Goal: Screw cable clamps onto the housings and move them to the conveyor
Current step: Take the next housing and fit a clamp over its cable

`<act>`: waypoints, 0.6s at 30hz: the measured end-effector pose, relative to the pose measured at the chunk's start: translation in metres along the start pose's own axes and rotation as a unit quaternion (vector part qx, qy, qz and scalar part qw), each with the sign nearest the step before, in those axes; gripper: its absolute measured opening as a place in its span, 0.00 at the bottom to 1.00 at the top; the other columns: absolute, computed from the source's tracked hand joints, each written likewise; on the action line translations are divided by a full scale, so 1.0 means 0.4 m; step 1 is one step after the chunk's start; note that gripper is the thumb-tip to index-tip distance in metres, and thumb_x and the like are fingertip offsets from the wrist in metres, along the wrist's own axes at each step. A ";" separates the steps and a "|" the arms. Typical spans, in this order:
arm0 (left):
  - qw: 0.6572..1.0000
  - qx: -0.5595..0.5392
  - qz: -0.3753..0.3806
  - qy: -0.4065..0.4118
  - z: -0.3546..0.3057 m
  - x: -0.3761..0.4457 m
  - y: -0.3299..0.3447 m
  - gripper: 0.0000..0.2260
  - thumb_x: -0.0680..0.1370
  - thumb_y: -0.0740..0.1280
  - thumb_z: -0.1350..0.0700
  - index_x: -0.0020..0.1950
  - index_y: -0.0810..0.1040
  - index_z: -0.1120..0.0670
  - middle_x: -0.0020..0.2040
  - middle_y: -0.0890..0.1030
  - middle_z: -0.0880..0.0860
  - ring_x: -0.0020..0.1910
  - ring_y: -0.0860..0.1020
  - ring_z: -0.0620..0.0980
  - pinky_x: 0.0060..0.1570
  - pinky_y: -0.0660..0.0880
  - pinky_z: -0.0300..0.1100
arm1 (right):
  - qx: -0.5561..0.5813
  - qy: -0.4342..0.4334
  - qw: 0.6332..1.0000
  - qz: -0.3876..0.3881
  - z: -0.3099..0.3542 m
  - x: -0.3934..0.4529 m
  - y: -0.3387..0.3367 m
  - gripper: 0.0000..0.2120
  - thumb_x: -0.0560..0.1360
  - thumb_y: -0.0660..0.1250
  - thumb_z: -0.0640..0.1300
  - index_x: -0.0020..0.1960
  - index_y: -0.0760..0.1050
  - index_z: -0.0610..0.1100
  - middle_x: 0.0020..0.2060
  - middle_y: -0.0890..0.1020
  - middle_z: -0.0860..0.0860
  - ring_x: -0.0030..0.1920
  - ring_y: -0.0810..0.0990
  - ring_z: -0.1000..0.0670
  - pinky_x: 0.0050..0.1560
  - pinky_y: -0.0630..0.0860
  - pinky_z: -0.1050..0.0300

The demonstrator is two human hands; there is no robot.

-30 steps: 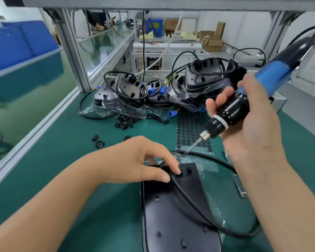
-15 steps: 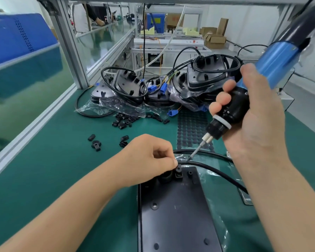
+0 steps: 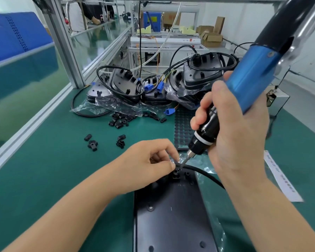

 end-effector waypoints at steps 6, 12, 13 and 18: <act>0.999 -0.009 -0.022 -0.023 0.010 0.009 0.007 0.06 0.70 0.70 0.55 0.35 0.78 0.56 0.32 0.79 0.48 0.32 0.71 0.49 0.35 0.70 0.42 | -0.003 -0.020 1.000 -0.003 0.004 -0.012 0.003 0.10 0.72 0.68 0.45 0.50 0.68 0.45 0.30 0.76 0.49 0.24 0.73 0.49 0.30 0.72 0.55; 0.998 -0.017 -0.060 -0.012 0.013 0.007 0.022 0.06 0.66 0.67 0.54 0.34 0.76 0.57 0.40 0.80 0.50 0.35 0.75 0.53 0.40 0.76 0.51 | -0.027 -0.056 0.998 0.019 0.016 -0.017 0.009 0.10 0.74 0.67 0.42 0.52 0.68 0.44 0.31 0.76 0.49 0.24 0.73 0.47 0.29 0.72 0.55; 0.998 -0.019 -0.062 -0.013 0.015 0.007 0.023 0.06 0.66 0.67 0.54 0.34 0.76 0.57 0.40 0.80 0.50 0.35 0.75 0.52 0.40 0.76 0.51 | -0.029 -0.059 0.998 0.021 0.017 -0.019 0.010 0.10 0.74 0.67 0.41 0.52 0.68 0.44 0.31 0.76 0.49 0.24 0.73 0.47 0.29 0.72 0.55; 0.998 -0.038 -0.056 -0.017 0.018 0.006 0.023 0.08 0.66 0.68 0.54 0.34 0.76 0.58 0.41 0.80 0.53 0.33 0.73 0.51 0.38 0.73 0.46 | -0.033 -0.056 0.997 0.028 0.022 -0.027 0.009 0.10 0.74 0.67 0.41 0.52 0.68 0.44 0.30 0.76 0.49 0.24 0.73 0.47 0.29 0.72 0.55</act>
Point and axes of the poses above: each hand's wrist, its own x-axis towards the middle knuckle, its own y-axis out of the palm, z = x × y, the point moved 3 cm from there along x, towards the middle knuckle
